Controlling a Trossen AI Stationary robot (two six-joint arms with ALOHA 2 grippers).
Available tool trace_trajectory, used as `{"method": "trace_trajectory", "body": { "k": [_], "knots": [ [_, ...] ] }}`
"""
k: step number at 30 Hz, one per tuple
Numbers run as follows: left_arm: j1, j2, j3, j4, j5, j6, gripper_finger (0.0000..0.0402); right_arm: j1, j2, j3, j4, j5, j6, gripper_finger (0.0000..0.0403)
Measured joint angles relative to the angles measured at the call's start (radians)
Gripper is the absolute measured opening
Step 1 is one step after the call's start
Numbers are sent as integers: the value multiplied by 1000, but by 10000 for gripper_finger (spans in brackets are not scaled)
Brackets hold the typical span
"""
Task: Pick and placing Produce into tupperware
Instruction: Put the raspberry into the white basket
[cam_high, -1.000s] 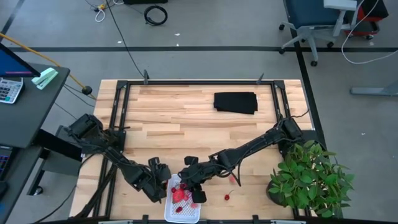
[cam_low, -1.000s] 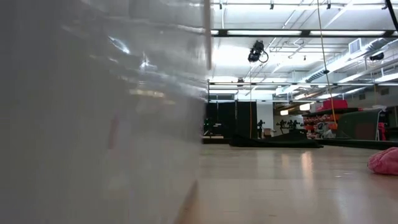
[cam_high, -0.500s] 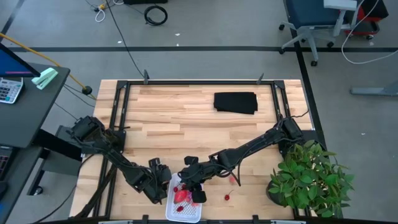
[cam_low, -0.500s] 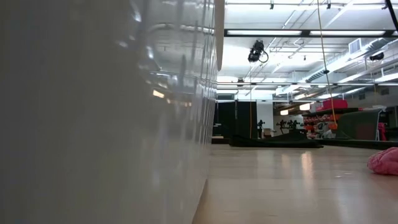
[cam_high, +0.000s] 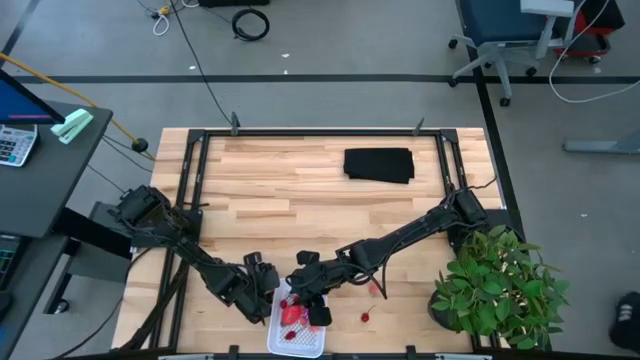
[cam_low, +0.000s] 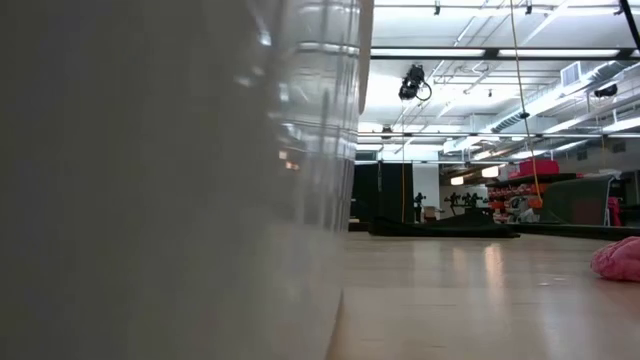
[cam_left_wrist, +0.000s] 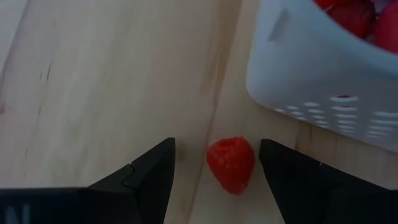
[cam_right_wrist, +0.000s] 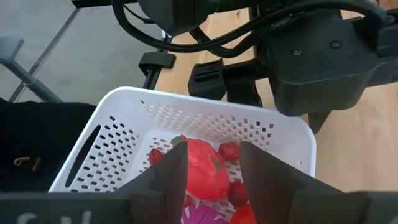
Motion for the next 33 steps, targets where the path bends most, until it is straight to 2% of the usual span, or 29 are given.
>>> {"method": "trace_trajectory", "body": {
  "k": [13, 27, 30, 33],
  "knots": [
    [0, 1, 0, 6, 0, -13, 206, 0, 0, 0, 0, 0, 0, 152],
    [0, -2, 0, 0, -7, -34, 100, 1, 0, 0, -2, 0, 16, 152],
    [1, -9, 0, -11, -6, -33, 97, 1, 0, 0, -6, 0, 16, 152],
    [1, -21, -1, -39, -3, -33, 111, 1, 0, 0, -18, 0, 17, 152]
  ]
}}
